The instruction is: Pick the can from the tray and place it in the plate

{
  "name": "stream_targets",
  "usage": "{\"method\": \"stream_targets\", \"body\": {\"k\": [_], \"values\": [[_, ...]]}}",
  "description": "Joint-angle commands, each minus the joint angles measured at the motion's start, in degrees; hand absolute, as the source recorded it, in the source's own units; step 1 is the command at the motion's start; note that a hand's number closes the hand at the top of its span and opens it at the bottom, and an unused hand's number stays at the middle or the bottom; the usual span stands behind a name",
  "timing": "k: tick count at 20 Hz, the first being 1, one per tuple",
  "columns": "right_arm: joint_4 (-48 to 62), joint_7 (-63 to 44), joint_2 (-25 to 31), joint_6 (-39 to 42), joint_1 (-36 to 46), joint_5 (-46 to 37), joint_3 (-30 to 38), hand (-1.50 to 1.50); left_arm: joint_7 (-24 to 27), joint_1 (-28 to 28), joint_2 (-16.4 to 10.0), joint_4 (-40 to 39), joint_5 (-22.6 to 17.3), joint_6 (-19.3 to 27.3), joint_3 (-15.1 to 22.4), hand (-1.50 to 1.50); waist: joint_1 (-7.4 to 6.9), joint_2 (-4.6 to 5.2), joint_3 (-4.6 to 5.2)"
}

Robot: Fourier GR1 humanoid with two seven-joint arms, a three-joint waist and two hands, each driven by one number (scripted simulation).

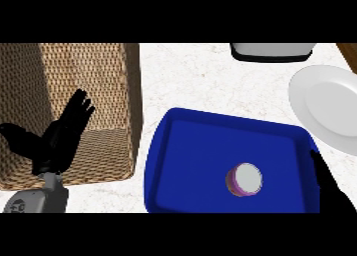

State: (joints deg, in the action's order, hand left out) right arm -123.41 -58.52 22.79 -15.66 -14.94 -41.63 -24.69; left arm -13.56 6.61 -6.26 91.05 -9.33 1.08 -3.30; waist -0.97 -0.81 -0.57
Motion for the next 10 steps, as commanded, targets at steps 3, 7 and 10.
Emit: {"method": "stream_targets", "body": {"k": [3,7,10], "values": [[3.53,-8.61,-5.64,3.14,5.07,-7.29,-3.54,-1.50,-1.95,-8.73,0.51,-5.19,3.56,-2.74,4.95,0.00,-0.30,1.21,0.78],[7.80,-11.68,-8.96,5.98,7.58,-11.18,-3.87,-1.50,-2.52,-8.11,1.58,-3.95,4.59,-1.80,5.34,0.00,-0.14,1.15,0.72],[8.90,-11.09,-10.57,6.13,5.79,-13.81,-5.06,-1.50,-0.89,-8.03,1.25,-6.45,4.34,-1.87,3.01,0.00,0.98,1.15,0.71]]}}
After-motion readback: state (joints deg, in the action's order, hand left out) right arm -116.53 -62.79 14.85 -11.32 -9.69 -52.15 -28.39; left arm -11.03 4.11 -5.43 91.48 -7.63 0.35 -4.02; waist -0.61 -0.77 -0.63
